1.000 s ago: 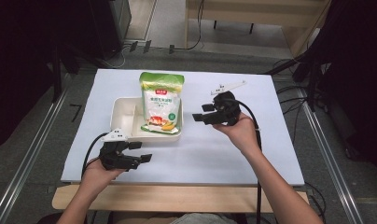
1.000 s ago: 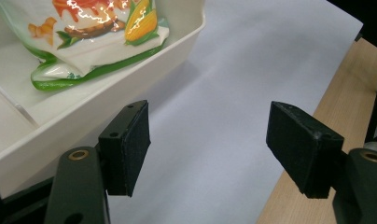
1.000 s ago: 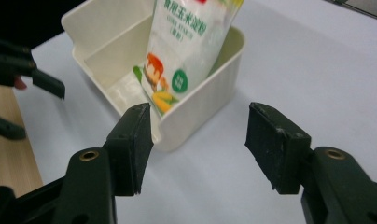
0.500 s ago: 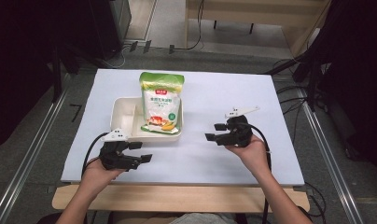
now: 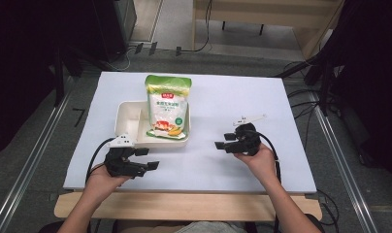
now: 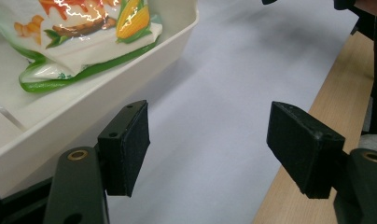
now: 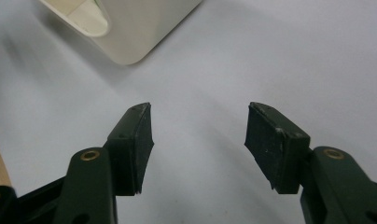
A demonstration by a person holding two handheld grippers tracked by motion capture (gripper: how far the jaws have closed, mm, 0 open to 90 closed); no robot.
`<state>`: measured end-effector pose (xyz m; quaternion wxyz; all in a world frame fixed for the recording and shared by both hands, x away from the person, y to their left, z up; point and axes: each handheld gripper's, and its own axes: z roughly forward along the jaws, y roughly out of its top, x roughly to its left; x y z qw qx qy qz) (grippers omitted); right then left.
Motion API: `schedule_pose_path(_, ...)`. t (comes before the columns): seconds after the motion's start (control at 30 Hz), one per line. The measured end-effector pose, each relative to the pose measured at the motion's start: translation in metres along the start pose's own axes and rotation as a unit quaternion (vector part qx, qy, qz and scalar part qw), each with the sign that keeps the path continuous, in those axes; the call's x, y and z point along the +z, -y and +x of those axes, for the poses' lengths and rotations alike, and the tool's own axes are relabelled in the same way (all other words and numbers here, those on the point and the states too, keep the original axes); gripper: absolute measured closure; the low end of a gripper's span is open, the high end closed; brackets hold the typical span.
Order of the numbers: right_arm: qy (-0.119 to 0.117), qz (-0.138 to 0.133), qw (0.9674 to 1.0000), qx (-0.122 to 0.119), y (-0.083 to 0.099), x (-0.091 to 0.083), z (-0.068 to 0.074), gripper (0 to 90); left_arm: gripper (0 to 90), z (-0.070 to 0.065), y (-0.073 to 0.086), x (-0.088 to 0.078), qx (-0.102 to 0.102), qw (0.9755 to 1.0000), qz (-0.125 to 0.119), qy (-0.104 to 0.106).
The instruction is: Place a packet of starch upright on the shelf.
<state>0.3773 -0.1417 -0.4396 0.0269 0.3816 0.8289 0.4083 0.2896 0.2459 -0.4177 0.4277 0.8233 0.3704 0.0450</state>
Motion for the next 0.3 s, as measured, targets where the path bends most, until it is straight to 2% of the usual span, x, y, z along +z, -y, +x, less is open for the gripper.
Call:
schedule_pose_path(0.07,-0.003,0.0,1.0,0.005,0.0,0.0001,-0.0005,41.7,30.5,0.0003,0.0001,0.0002,0.001,1.0,0.002,0.0)
schedule_pose_path(0.3,-0.009,0.011,0.9999,-0.003,0.0007,0.0046,-0.0001,39.6,30.4,0.0003,0.0002,0.0002,0.002,1.0,0.003,-0.001)
